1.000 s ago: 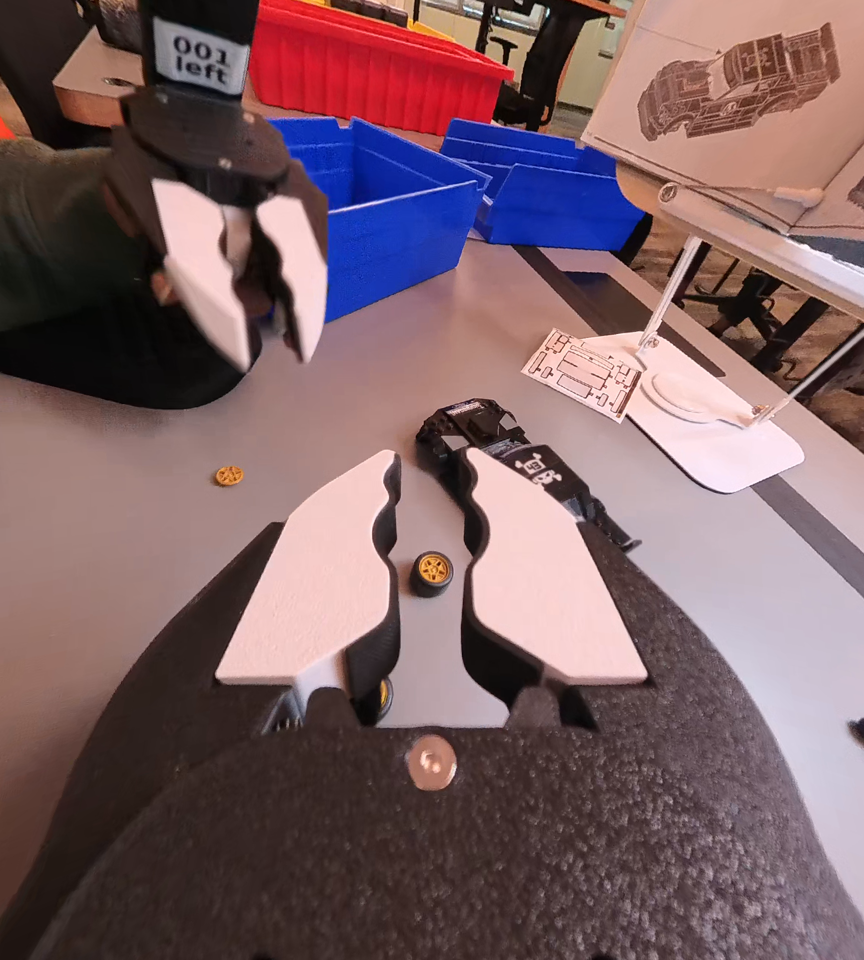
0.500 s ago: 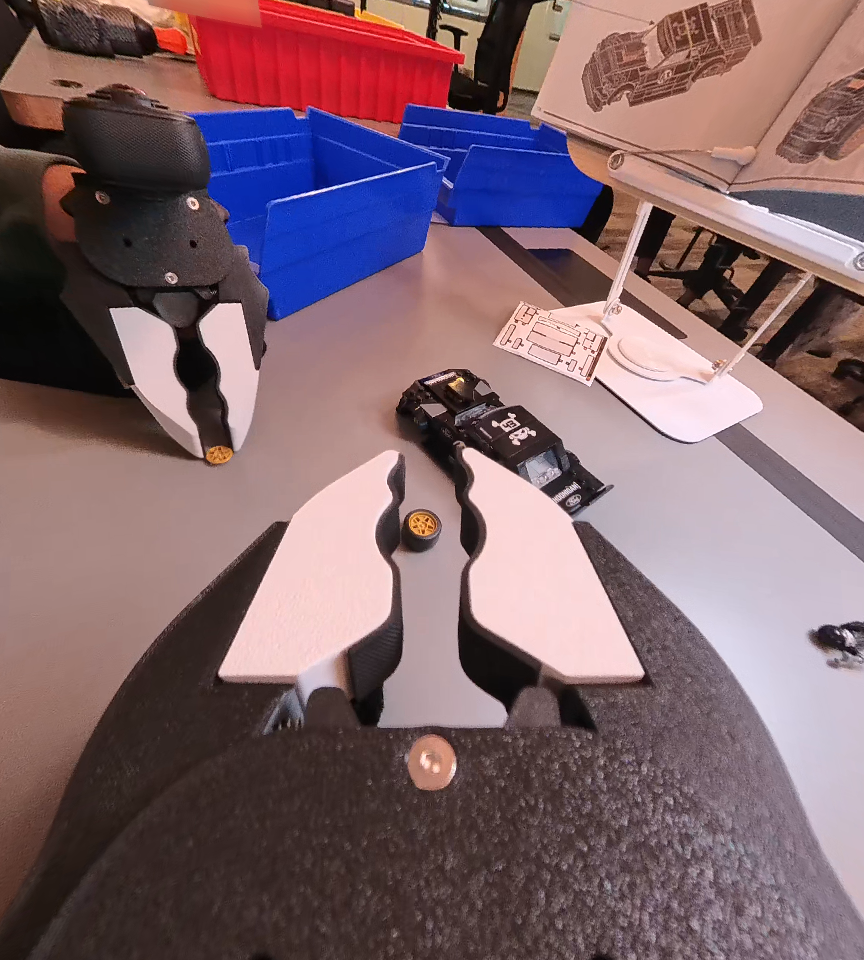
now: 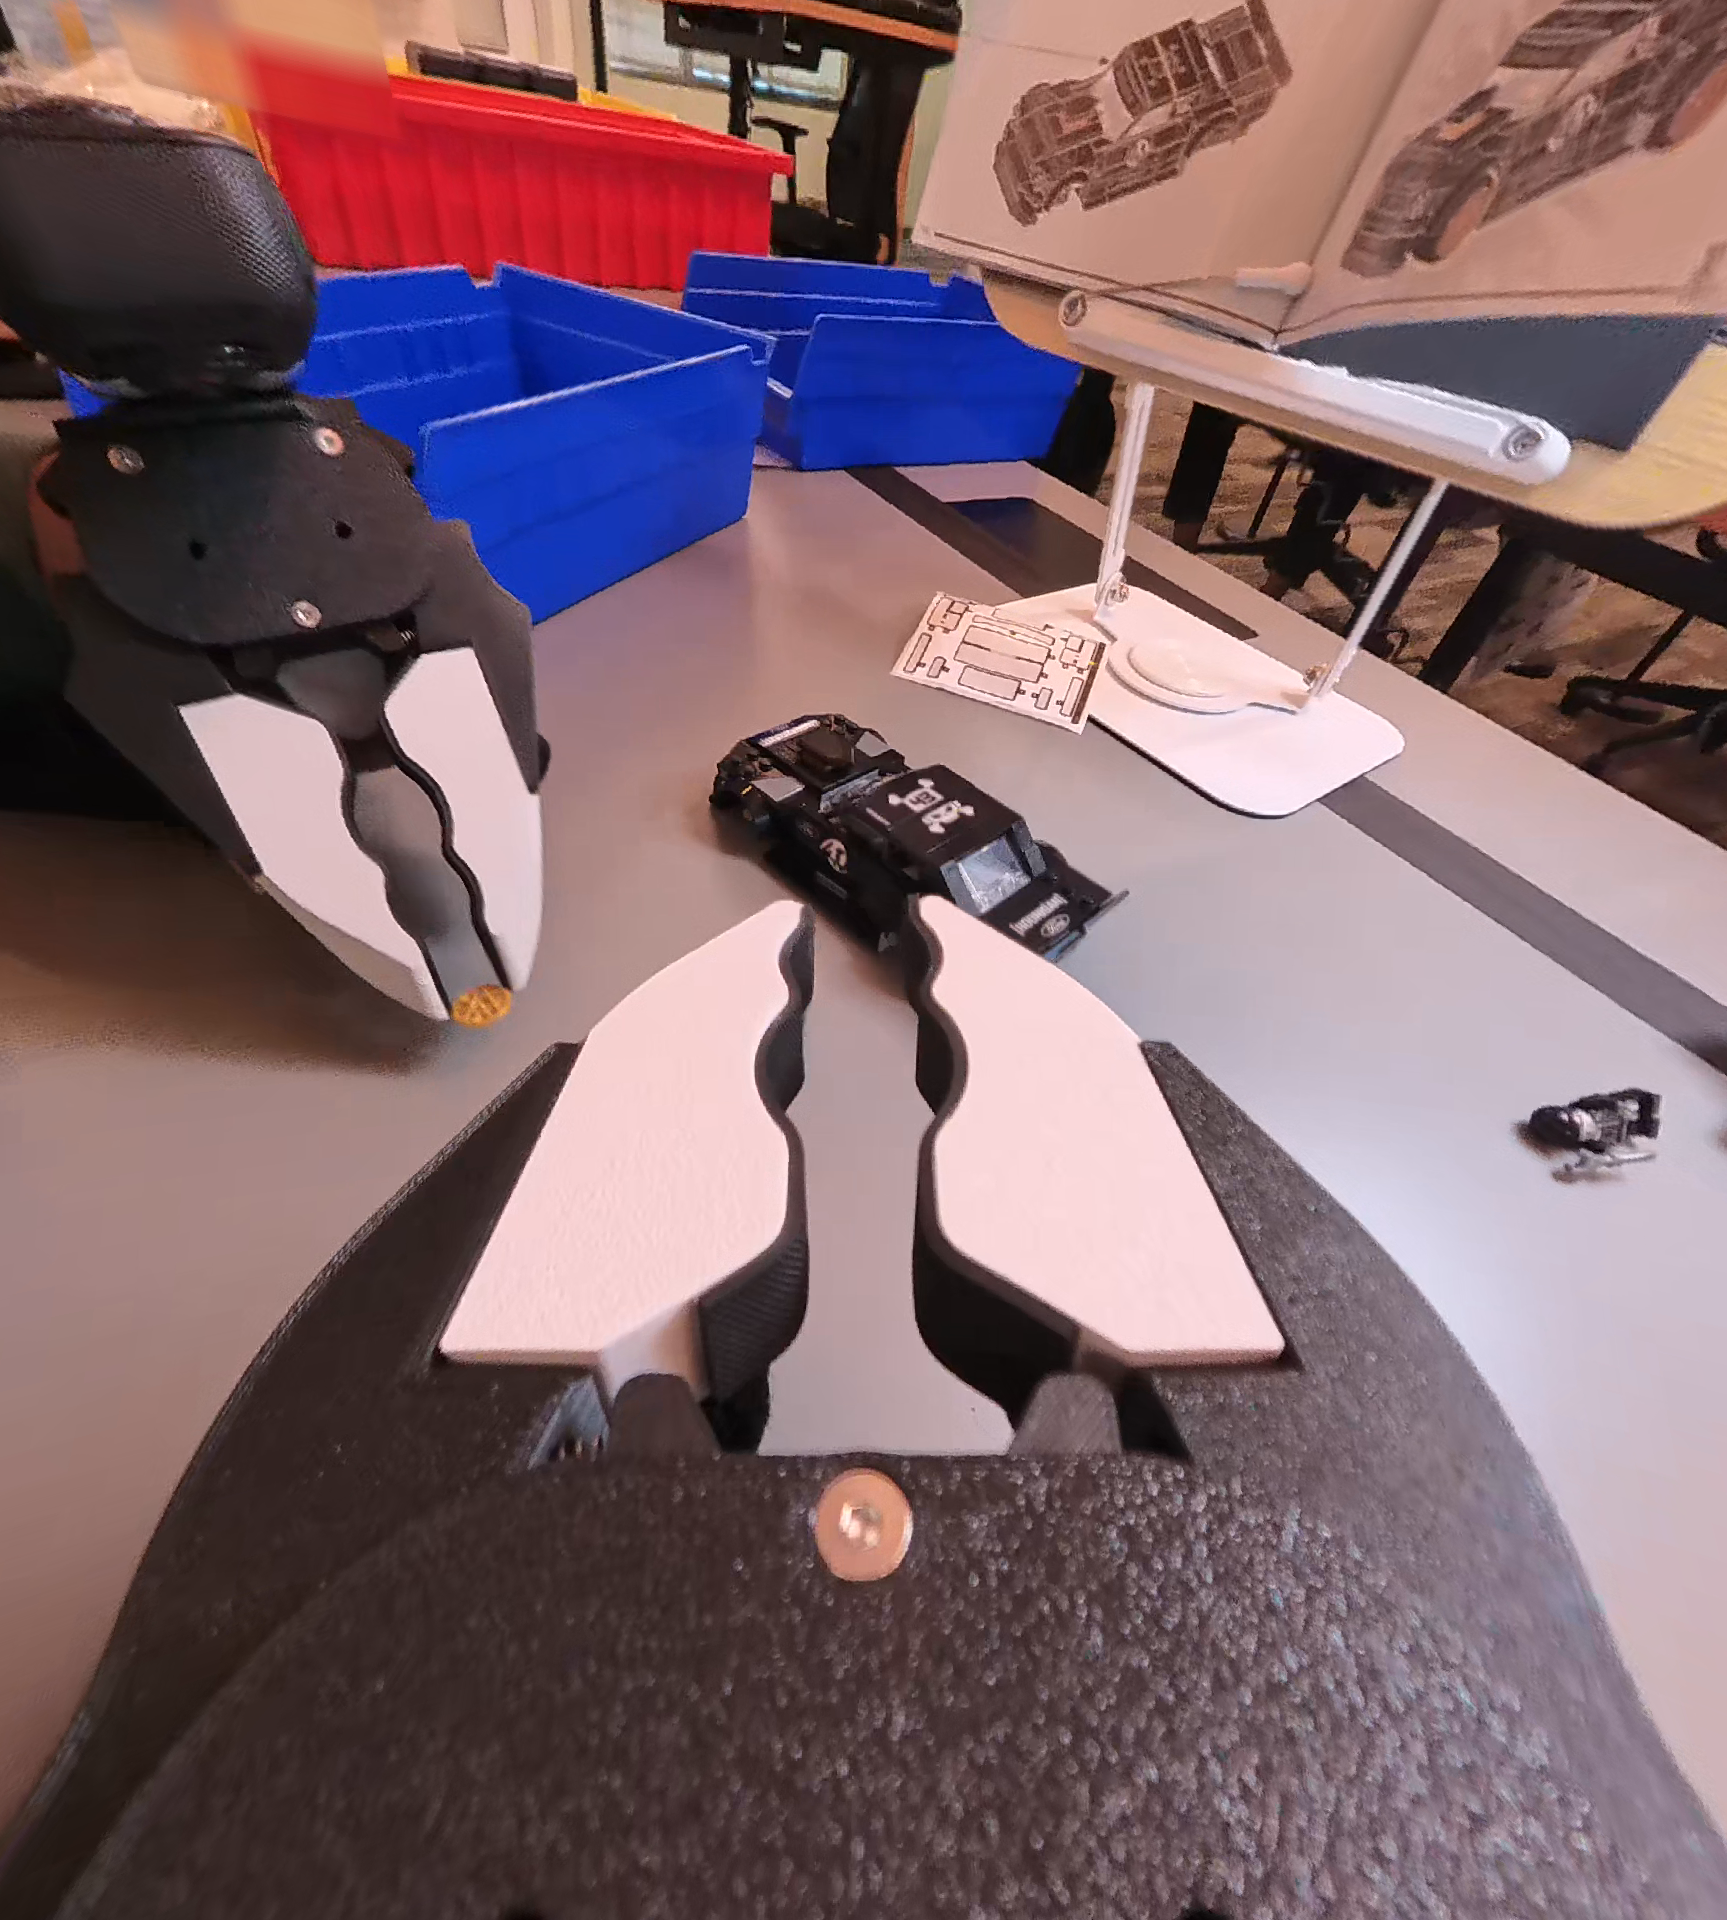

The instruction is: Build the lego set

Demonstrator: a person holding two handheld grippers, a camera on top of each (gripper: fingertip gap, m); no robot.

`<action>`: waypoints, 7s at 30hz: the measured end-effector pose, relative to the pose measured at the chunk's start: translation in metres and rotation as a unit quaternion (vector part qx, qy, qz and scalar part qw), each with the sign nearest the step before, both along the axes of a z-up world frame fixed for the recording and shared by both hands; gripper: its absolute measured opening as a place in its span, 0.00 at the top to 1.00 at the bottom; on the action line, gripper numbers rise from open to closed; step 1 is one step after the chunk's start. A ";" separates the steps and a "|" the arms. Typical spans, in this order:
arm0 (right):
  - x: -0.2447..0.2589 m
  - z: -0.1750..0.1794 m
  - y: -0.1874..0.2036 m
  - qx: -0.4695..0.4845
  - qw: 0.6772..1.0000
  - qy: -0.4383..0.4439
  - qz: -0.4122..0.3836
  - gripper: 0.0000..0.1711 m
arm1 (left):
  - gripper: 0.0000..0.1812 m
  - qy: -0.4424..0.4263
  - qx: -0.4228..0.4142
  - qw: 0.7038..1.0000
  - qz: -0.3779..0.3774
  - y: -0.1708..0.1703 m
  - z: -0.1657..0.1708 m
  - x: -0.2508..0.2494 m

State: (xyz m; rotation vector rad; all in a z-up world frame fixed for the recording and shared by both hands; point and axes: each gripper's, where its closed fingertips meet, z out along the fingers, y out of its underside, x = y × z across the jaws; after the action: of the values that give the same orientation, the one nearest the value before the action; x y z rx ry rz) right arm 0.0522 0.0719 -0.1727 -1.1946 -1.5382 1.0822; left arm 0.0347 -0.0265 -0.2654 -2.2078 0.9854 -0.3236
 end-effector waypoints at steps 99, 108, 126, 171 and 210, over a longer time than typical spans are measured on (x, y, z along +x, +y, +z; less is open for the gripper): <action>0.031 -0.054 -0.258 0.101 0.992 0.063 -0.036 0.70 | 0.77 -0.005 0.364 0.699 0.616 -0.564 -0.147 -0.004; 0.042 -0.043 -0.197 0.069 0.992 0.039 -0.100 0.72 | 0.79 -0.043 0.378 0.722 0.578 -0.476 -0.166 -0.036; 0.051 0.011 -0.156 0.115 0.983 0.006 -0.142 0.72 | 0.83 0.015 0.392 0.706 0.590 -0.401 -0.017 -0.065; -0.180 0.442 -0.946 -0.015 0.970 0.131 0.206 0.86 | 1.00 -0.196 0.138 0.546 0.803 -1.030 0.092 0.089; -0.666 0.465 -1.014 -0.020 0.905 0.175 -0.386 0.83 | 0.95 -0.019 0.373 0.767 0.522 -1.293 0.437 -0.932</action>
State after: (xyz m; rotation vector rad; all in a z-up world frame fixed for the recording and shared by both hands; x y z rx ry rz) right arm -0.6140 -0.9421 0.2925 -1.3705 -0.6524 0.7247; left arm -0.8974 -1.3198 0.1714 -1.6309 -0.2567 0.4749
